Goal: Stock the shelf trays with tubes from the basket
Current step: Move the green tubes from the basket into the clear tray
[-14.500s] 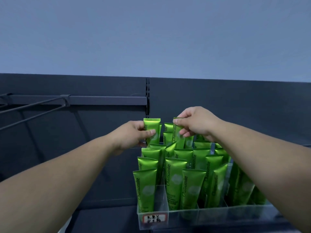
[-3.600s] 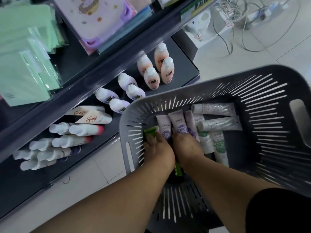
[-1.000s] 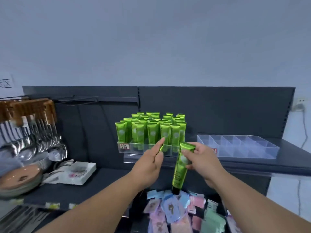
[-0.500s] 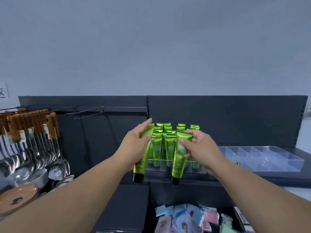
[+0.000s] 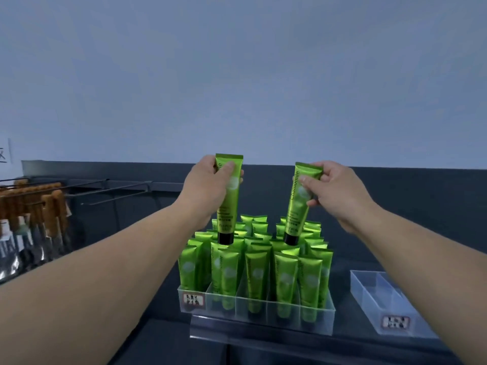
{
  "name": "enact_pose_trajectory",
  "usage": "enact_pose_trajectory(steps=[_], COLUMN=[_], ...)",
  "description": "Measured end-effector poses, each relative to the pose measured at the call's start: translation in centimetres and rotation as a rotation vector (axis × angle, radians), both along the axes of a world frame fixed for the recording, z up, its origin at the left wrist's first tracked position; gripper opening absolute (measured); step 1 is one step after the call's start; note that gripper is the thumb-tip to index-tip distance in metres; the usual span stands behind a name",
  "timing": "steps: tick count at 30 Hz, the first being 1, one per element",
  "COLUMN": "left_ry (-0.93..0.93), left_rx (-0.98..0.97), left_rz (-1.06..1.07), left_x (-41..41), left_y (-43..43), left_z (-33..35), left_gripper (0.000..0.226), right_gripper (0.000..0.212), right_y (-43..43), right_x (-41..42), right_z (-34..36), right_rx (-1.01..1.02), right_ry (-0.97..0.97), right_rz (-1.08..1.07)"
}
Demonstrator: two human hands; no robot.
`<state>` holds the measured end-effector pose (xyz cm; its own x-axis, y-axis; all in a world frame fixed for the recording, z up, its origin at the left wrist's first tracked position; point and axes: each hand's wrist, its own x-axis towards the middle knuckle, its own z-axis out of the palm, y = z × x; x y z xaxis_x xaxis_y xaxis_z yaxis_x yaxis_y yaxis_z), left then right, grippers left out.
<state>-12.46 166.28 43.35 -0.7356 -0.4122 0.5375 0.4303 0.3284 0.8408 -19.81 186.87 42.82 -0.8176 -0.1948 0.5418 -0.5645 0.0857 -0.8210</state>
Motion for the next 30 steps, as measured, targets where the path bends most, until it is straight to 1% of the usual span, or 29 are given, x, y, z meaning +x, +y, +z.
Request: enact_pose_trajectory(steps=[5, 11, 15, 18, 22, 26, 30], left_ry=[0.015, 0.021, 0.021, -0.035, -0.143, -0.244, -0.317], left_rx=[-0.071, -0.087, -0.077, -0.125, -0.262, -0.361, -0.39], left_rz=[0.002, -0.038, -0.064, -0.1, -0.102, -0.161, -0.226], left_x=[-3.8, -8.3, -11.0, -12.7, -14.7, -16.1, -17.0], left_y=[0.0, -0.6, -1.5, -2.3, -3.4, -4.0, -4.2], left_z=[0.3, 0.4, 0.1, -0.5, -1.4, -2.3, -3.1], left_gripper=[0.014, 0.012, 0.009, 0.008, 0.005, 0.005, 0.007], right_gripper=[0.021, 0.018, 0.021, 0.018, 0.015, 0.012, 0.012], right_y=[0.4, -0.1, -1.3, -2.5, -3.6, -4.2, -4.6], right_x=[-3.9, -7.1, -8.6, -9.9, -11.9, -13.1, -13.5], right_z=[0.8, 0.9, 0.6, -0.1, -1.1, -2.4, -3.6], right_rx=[0.01, 0.035, 0.018, 0.083, 0.193, 0.275, 0.333], right_ry=[0.068, 0.081, 0.052, 0.035, 0.023, -0.003, -0.056], right_rz=[-0.032, -0.035, -0.038, -0.054, -0.121, -0.146, -0.128])
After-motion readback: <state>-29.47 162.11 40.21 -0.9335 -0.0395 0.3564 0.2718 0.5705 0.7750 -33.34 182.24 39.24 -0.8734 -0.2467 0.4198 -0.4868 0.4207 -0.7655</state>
